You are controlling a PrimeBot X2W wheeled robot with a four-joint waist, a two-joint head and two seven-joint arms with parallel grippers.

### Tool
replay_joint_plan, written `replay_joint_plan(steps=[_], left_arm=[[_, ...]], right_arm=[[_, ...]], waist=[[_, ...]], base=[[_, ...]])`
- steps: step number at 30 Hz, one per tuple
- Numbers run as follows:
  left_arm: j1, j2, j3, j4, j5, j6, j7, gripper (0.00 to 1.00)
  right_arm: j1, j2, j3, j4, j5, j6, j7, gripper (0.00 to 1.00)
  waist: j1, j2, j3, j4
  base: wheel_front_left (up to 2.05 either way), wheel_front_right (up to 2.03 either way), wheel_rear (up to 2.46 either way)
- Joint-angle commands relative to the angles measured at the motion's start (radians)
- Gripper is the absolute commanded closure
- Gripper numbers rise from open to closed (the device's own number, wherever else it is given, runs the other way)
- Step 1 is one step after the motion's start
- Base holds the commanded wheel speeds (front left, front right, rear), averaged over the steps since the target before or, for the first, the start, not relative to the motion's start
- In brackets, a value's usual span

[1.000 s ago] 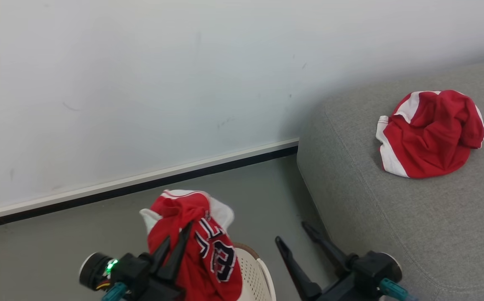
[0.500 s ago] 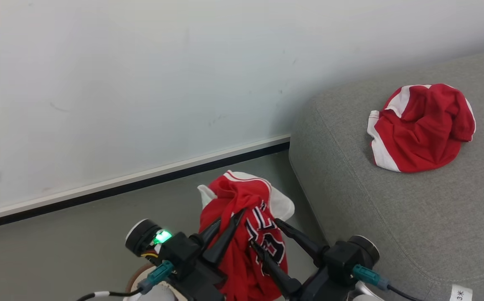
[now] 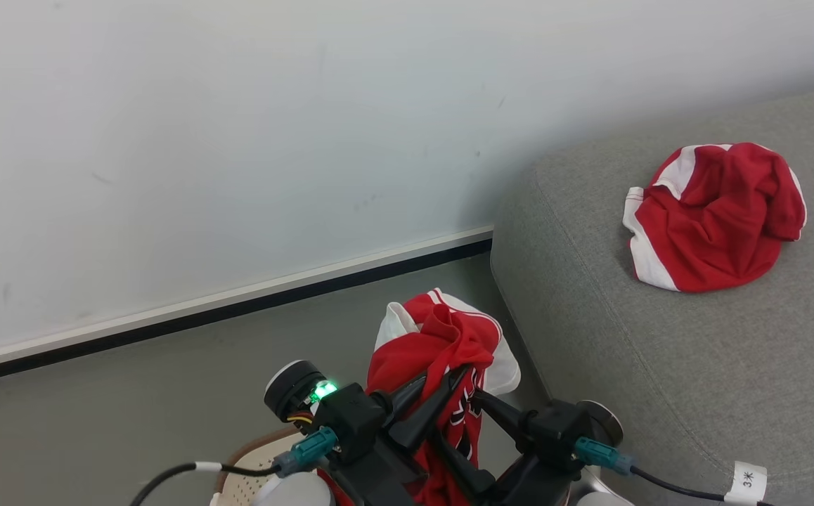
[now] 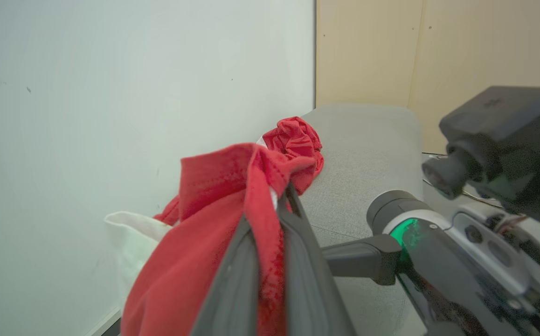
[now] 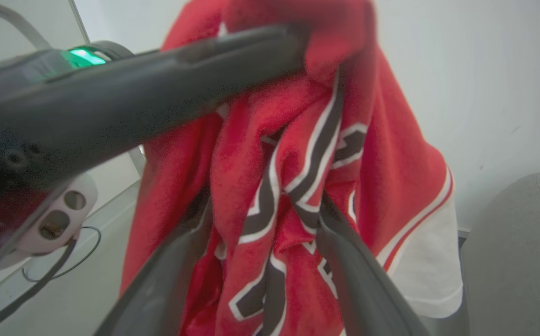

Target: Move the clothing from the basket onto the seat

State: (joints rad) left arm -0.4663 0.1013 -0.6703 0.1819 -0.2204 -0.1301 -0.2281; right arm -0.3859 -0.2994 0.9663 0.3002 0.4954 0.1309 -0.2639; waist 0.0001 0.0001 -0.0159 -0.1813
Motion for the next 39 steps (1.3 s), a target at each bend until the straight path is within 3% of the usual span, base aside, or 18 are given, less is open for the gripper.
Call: replay_joint_plan(steps=[1,7,8,9,19,20,22,23,39], left_arm=[[-0.017,0.009,-0.012,-0.007,-0.020,0.000,0.007,1.00],[-0.039,0.029,-0.040,0.005,-0.081,-0.001,0.028,1.00],[-0.044,0.033,-0.041,0.009,-0.083,0.000,0.029,1.00],[-0.049,0.035,-0.042,0.013,-0.088,0.000,0.028,1.00],[-0.065,0.058,-0.025,0.068,-0.097,0.015,0.002,1.00],[-0.067,0.059,-0.024,0.072,-0.093,0.019,0.000,0.91],[-0.067,0.057,-0.016,0.078,-0.095,0.032,-0.003,0.55],[-0.067,0.055,-0.013,0.085,-0.099,0.037,-0.004,0.00],[-0.057,0.066,-0.015,0.094,-0.124,0.052,0.014,0.00]], right_arm=[[-0.021,0.008,0.009,0.005,0.014,0.000,0.000,0.00],[-0.037,0.021,0.006,0.015,0.026,0.000,0.000,0.00],[-0.035,0.022,0.009,0.011,0.026,0.000,0.000,0.96],[-0.035,0.019,0.016,0.012,0.025,0.000,0.000,1.00],[-0.019,0.020,-0.029,-0.003,0.006,0.000,0.000,1.00],[-0.015,0.020,-0.038,-0.006,0.002,0.000,0.000,1.00],[-0.010,0.020,-0.050,-0.008,-0.004,0.000,0.000,1.00],[-0.006,0.021,-0.062,-0.010,-0.010,0.000,0.000,1.00],[0.027,0.014,-0.148,-0.021,-0.054,0.000,0.000,1.00]], waist=[[-0.0001,-0.0001,0.000,0.001],[-0.0001,-0.0001,0.003,0.008],[-0.0001,-0.0001,0.005,0.009],[-0.0001,-0.0001,0.006,0.011],[-0.0001,-0.0001,0.015,0.001],[-0.0001,-0.0001,0.016,0.000],[-0.0001,-0.0001,0.017,-0.002],[-0.0001,-0.0001,0.017,-0.002],[-0.0001,-0.0001,0.027,-0.008]], base=[[0.00,0.00,0.00],[0.00,0.00,0.00],[0.00,0.00,0.00],[0.00,0.00,0.00],[0.00,0.00,0.00],[0.00,0.00,0.00],[0.00,0.00,0.00],[0.00,0.00,0.00],[0.00,0.00,0.00]])
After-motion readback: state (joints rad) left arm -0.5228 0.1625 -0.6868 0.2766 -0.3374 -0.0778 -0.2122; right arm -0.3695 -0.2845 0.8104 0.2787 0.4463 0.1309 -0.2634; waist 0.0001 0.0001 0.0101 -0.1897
